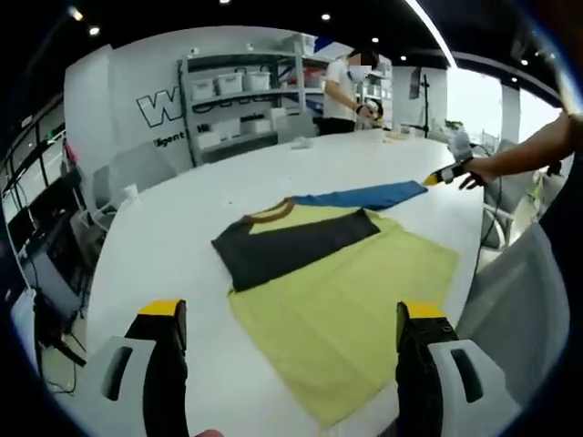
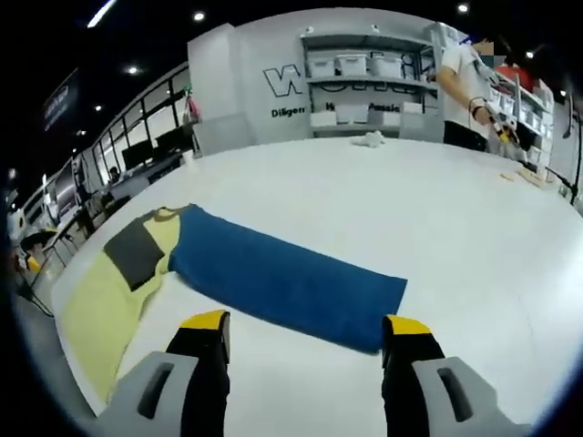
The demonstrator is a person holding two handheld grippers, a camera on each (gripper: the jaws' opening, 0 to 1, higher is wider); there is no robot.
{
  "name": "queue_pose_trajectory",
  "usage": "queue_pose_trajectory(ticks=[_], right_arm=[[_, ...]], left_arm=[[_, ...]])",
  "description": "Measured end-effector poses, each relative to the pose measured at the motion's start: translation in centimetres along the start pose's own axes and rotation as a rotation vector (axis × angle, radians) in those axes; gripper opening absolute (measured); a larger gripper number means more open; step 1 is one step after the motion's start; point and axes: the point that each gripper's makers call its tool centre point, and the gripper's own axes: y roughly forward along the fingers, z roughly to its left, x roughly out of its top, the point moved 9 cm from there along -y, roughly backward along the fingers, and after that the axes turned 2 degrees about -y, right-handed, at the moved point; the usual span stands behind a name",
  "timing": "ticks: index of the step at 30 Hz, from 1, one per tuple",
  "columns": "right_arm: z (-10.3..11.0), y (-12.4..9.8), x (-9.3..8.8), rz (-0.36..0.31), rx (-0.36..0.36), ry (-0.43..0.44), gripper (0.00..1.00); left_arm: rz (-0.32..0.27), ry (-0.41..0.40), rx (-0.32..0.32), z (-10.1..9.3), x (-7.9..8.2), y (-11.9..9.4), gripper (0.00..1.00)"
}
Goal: Fold the garment on the visible template until the final outline fits inside the template.
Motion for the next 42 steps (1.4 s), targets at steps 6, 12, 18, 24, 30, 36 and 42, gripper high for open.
queue_pose_trajectory(ticks=[6, 12, 18, 24, 30, 36, 42], right_arm=[[-1.7, 0.9, -0.3, 0.033, -0.062, 0.06, 0.59], [-2.1, 1.8, -0.2, 0.064, -0.072, 0.083, 0.54], [-2.4, 2.8, -0.5, 0.107, -0.082, 0.088, 0.52], [-3.0, 3.3, -0.6, 0.126, -0.107, 0.068, 0.49], [-3.1, 3.1, -0.7, 0.105, -0.127, 0.086, 0.43], [-1.9, 3.1, -0.5, 0.093, -0.123, 0.071, 0.37], [-2.2, 3.0, -0.4, 0.131, -0.133, -0.043, 0.18]], left_arm=[[0.009, 0.004, 0.005, 0.0, -0.2, -0.3, 0.93], [0.018, -0.006, 0.016, 0.3, -0.3, -0.7, 0.92], [0.026, -0.011, 0.026, 0.5, -0.4, -1.0, 0.91], [0.039, -0.014, 0.03, 0.6, -0.7, -1.3, 0.9], [0.049, -0.02, 0.04, 0.7, -1.0, -1.4, 0.9], [0.054, -0.038, 0.048, 0.7, -1.0, -1.4, 0.89], [0.058, -0.045, 0.055, 0.7, -1.1, -1.5, 0.88]])
